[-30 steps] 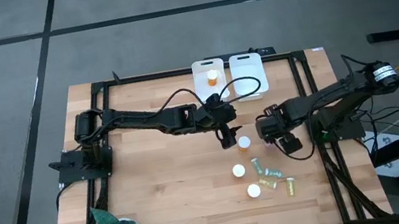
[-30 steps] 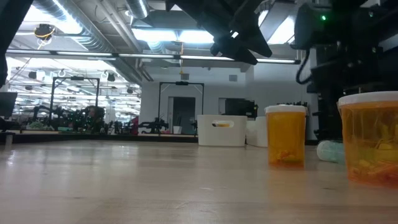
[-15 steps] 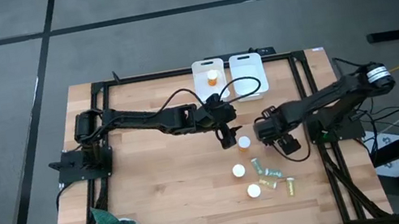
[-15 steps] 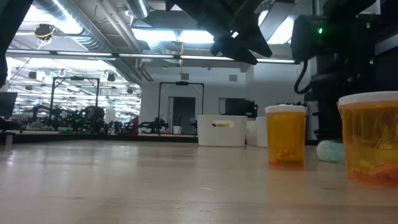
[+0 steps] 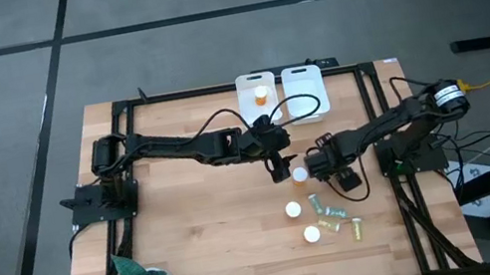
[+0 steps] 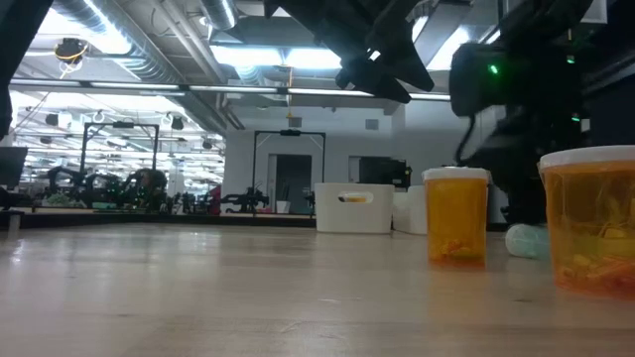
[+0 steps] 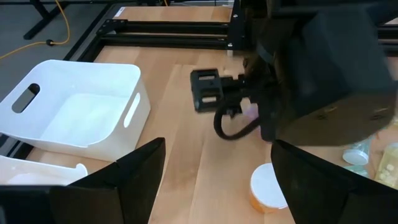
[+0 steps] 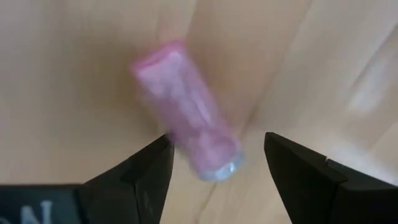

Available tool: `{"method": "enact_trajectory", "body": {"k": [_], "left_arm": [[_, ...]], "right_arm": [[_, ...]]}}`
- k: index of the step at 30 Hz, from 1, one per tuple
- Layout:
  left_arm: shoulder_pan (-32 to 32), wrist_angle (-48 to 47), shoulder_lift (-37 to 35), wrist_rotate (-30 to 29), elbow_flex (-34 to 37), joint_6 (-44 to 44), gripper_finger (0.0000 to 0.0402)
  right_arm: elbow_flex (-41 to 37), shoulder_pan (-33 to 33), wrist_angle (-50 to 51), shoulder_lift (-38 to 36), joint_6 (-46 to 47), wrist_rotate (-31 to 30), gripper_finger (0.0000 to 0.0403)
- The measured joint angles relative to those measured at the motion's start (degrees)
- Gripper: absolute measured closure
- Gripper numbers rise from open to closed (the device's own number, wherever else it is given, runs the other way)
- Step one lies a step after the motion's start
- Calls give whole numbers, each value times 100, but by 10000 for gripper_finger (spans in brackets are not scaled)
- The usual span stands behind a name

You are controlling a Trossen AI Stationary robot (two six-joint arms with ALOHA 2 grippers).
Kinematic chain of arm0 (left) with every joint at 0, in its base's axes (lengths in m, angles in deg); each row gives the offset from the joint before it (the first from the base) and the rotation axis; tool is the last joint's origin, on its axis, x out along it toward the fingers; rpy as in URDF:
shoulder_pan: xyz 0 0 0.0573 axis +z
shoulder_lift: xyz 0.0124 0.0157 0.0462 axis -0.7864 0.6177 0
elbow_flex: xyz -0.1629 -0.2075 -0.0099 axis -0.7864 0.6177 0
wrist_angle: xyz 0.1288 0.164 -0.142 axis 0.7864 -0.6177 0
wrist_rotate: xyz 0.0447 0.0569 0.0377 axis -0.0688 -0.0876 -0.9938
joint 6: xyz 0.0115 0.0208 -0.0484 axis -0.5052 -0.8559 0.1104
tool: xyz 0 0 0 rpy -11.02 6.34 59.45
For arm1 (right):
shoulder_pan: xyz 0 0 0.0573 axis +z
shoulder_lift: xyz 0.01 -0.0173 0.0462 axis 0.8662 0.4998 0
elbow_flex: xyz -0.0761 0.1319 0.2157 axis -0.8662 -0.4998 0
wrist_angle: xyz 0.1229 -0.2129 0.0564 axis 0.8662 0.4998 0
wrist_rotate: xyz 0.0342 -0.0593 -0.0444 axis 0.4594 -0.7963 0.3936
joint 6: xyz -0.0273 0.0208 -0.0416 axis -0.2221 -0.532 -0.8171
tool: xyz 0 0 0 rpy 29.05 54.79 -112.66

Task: Pick and place medicine bottles into bin by pill shape (circle, oval)
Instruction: Put the small purple medicine pill bottle into the right white bin

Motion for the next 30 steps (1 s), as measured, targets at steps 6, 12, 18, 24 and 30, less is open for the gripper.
{"method": "enact_trajectory", "body": {"k": [6, 12, 18, 24, 30], "left_arm": [[-2, 0, 0, 0, 0, -2, 117], [-1, -2, 0, 0, 0, -2, 117], [-2, -2, 0, 0, 0, -4, 117], [-2, -2, 0, 0, 0, -4, 117], [-1, -2, 0, 0, 0, -5, 117]], "right_arm": [[15, 0, -55, -18, -236, 150, 152], [13, 0, -414, -17, -81, 194, 152], [13, 0, -702, -17, 250, 320, 152], [13, 0, -617, -17, 403, 350, 153], [13, 0, -571, -17, 1163, 362, 197]]}}
